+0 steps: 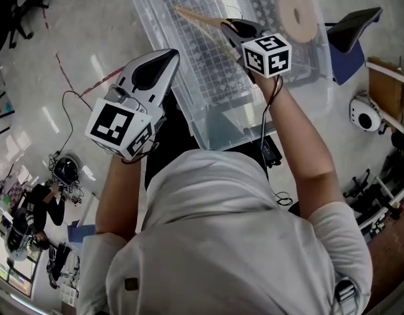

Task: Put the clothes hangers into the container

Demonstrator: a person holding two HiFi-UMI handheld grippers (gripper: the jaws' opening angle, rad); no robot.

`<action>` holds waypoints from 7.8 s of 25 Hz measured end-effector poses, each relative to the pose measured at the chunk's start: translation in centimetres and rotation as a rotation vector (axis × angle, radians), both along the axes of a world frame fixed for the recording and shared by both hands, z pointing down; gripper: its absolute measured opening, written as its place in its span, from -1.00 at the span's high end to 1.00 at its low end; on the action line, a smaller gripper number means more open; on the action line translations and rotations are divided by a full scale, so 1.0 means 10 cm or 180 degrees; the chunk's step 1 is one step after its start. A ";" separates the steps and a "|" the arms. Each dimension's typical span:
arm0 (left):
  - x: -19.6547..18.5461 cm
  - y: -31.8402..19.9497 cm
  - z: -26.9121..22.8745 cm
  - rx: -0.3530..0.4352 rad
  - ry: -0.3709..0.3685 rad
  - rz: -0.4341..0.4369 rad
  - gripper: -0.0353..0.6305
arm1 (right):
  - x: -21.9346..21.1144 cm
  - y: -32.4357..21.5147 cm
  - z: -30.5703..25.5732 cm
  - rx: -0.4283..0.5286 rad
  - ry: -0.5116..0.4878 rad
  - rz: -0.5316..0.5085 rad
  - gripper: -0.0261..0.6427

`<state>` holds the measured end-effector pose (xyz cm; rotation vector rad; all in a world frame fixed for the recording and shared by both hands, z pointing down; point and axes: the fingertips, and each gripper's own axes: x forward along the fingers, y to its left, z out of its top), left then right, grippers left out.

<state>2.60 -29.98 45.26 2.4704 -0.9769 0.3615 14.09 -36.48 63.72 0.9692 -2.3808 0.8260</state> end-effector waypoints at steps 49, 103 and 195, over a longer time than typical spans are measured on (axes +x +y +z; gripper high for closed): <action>-0.01 0.18 0.29 -0.0240 0.0027 -0.0055 0.84 | 0.92 -0.20 1.77 -0.1026 0.0981 0.0719 0.12; -0.93 1.77 -1.84 0.1135 0.0460 0.0992 0.84 | -0.83 2.71 -3.54 0.1964 0.0190 0.1176 0.86; -2.11 4.11 -1.80 0.1184 0.0526 0.1291 0.84 | -2.09 5.34 -3.51 0.2168 0.0243 0.1339 0.86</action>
